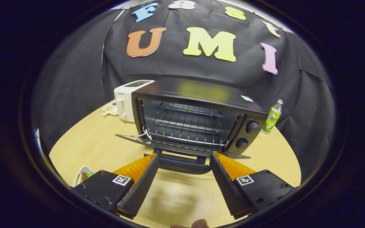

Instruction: Open the toaster oven, put the food inside, and close the toaster oven door.

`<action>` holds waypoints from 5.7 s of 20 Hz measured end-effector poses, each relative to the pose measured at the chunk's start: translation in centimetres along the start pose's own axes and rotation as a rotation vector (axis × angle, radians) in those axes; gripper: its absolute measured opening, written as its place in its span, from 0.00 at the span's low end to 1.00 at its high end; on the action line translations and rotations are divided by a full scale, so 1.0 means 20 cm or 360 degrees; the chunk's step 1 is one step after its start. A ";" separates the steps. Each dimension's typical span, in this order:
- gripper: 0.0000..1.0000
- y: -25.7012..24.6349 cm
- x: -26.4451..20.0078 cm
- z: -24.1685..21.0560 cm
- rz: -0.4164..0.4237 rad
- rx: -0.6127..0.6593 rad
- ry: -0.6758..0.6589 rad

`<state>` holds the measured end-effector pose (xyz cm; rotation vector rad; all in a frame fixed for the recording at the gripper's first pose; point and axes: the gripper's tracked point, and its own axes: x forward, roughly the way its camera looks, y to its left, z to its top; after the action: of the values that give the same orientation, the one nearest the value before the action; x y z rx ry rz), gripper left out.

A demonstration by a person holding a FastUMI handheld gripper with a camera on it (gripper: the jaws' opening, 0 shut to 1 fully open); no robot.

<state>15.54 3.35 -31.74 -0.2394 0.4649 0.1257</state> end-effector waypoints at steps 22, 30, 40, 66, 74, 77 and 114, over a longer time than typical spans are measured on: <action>1.00 0.31 -0.68 -0.06 0.0904 0.0612 0.0762; 0.89 0.71 -0.69 -0.28 0.1151 0.0812 0.1158; 0.41 0.89 -0.63 -0.37 0.1195 0.0937 0.1404; 0.31 -0.06 0.19 0.45 0.0872 0.1934 0.0270; 0.31 -0.18 0.55 0.51 0.0705 0.2291 0.0028; 0.32 -0.15 0.58 0.50 0.0642 0.2295 0.0016; 1.00 0.03 -0.50 0.02 0.0171 0.0500 0.0348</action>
<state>6.70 3.43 -26.83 0.0816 0.7068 0.1303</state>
